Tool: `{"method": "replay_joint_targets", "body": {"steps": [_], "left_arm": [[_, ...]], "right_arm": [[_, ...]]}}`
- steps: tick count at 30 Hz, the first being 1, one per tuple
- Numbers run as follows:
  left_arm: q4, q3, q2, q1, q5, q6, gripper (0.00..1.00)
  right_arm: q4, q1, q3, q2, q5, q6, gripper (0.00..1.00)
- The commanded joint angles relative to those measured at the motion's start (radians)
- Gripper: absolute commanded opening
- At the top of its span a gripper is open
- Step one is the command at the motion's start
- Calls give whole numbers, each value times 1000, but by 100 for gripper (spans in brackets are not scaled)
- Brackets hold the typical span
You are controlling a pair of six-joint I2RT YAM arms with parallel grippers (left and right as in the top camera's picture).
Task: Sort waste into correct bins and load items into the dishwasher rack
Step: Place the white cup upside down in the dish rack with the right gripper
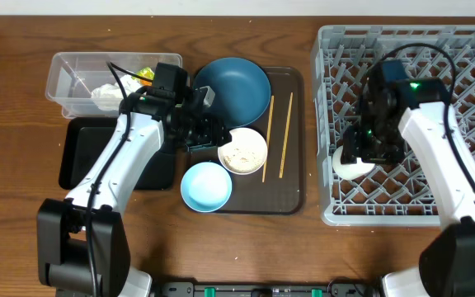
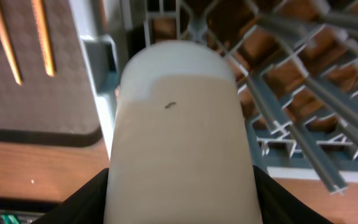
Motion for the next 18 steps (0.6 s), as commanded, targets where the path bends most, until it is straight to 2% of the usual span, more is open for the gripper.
{"method": "replay_joint_targets", "body": {"steps": [1, 3, 6, 8, 18], "left_arm": [[-5, 13, -14, 1, -12, 14, 59], [-5, 13, -14, 1, -12, 14, 59], [-5, 13, -14, 1, -12, 14, 59], [-5, 13, -14, 1, -12, 14, 59], [-5, 13, -14, 1, -12, 14, 59]], "right_arm": [[9, 9, 11, 39, 16, 4, 42], [9, 9, 11, 51, 16, 3, 47], [10, 10, 11, 57, 16, -6, 69], [10, 10, 11, 56, 15, -7, 77], [13, 8, 48, 46, 15, -7, 75]]}}
